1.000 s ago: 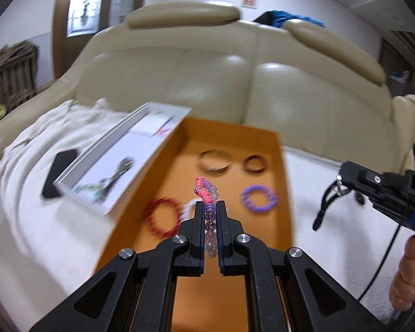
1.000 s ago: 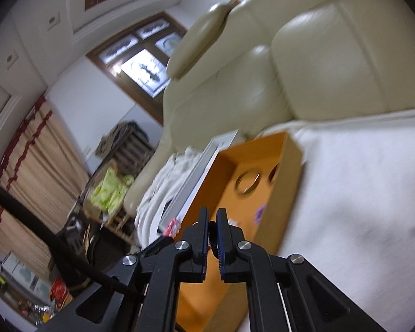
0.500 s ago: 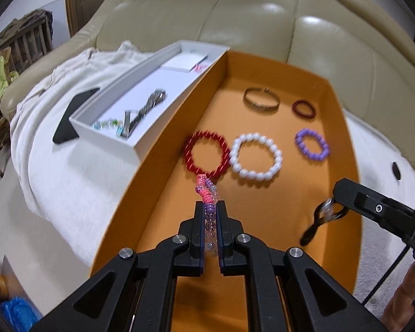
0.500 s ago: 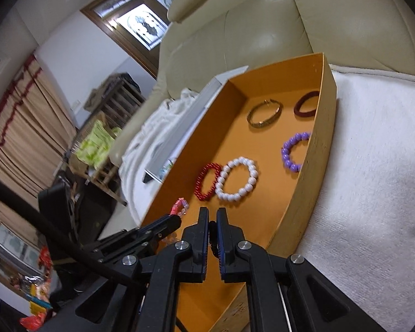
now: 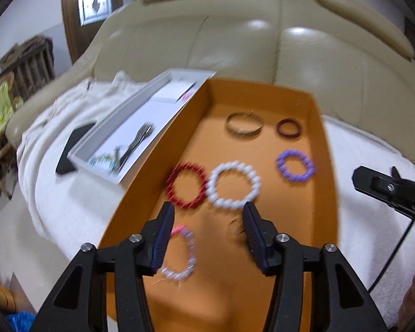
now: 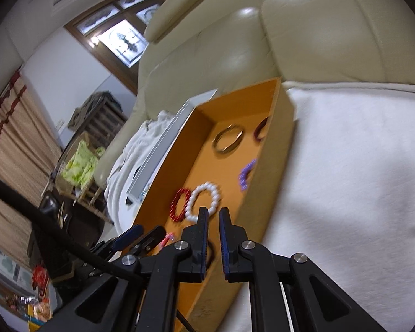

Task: Organize jewelry
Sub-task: 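Drop the pink bracelet into the box with the left tool while the right tool drops the cord loop, then move the open right tool toward the black hair tie on the towel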

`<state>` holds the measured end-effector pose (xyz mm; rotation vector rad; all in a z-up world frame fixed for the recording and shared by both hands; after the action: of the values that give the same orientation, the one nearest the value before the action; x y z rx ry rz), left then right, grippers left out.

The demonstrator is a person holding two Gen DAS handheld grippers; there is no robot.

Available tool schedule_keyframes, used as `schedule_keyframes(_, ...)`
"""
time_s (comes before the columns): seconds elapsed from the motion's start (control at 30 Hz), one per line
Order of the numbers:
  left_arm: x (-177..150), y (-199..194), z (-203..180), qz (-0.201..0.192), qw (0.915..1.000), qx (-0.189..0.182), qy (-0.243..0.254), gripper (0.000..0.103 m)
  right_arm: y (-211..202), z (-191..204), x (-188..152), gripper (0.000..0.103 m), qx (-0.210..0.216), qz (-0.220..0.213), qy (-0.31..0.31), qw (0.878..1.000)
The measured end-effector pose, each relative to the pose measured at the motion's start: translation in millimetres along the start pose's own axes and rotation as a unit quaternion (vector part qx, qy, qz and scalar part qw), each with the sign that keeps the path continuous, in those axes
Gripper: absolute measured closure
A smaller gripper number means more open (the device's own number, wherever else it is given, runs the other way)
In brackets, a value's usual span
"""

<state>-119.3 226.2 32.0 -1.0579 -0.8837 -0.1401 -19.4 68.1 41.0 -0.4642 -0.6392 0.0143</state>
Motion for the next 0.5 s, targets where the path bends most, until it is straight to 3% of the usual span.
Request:
schedule_keyframes(0.23, 13.6, -37.0, -45.1, -0.088, 0.9952, -0.023, 0.035, 0.041, -51.5, -33.9, 18.1, 0.092, -0.026, -0.049, 0.036, 0.998)
schedule_keyframes(0.5, 15.4, -56.1, -101.6, -0.129, 0.9872, -0.044, 0.083, 0.041, -107.6, -61.3, 29.3, 0.091, -0.070, -0.088, 0.060, 0.992)
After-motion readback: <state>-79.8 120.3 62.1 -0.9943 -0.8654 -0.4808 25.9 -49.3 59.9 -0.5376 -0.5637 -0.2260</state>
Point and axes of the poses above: each gripper's, at about its wrist camera, not at the fingertips, and y roughly the way its jaws point, z to its left, x to its top, the point moved 3 cm from there along y, roughly the way its jaws point, and after that the axes turned 15 degrees about x, right-handed, at the moved point
